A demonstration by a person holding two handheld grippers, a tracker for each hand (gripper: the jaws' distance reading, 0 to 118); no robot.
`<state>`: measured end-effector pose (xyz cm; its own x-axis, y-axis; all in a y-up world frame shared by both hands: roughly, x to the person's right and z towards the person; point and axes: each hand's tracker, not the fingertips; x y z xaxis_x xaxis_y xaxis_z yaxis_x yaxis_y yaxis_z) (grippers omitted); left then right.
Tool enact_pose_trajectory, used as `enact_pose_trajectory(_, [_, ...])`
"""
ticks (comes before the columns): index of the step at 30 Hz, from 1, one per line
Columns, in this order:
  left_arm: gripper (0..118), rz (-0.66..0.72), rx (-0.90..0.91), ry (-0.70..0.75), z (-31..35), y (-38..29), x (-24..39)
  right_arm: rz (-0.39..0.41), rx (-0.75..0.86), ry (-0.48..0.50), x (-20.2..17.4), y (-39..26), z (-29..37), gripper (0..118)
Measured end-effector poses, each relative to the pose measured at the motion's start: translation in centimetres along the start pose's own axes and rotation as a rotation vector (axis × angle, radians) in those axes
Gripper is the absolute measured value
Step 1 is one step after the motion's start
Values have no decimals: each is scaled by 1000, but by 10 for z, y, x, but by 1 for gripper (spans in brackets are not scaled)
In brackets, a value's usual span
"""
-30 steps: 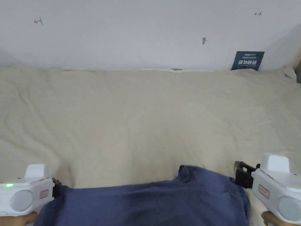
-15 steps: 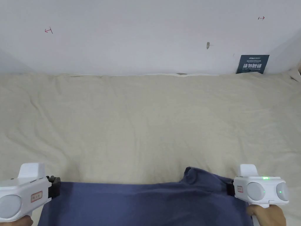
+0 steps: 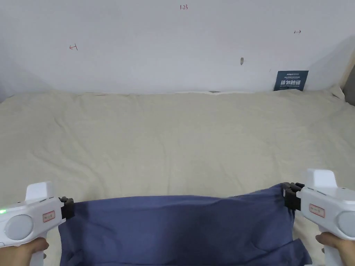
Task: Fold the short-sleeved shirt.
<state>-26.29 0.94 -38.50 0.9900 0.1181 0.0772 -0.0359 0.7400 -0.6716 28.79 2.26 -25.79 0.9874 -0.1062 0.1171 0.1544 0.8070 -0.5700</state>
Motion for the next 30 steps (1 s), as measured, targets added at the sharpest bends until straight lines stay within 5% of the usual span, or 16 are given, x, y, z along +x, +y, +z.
enact_pose_trajectory(9, [3, 32, -89, 11, 50, -73, -32, -96, -22, 52, 12, -88, 79, 2])
enact_pose_trajectory(21, [3, -69, -280, 89, 20, -174, -40, -297, -249, -77, 34, -200, 38, 2])
enact_pose_trajectory(26, [6, -106, -287, 122, 18, -176, -31, -275, -245, -94, 14, -184, 52, 6])
enact_pose_trajectory(28, [38, -75, -278, 121, 24, -167, -28, -234, -212, -111, 5, -169, 63, 38])
enact_pose_trajectory(30, [96, -19, -234, 98, 34, -152, -24, -185, -155, -120, 13, -151, 66, 81])
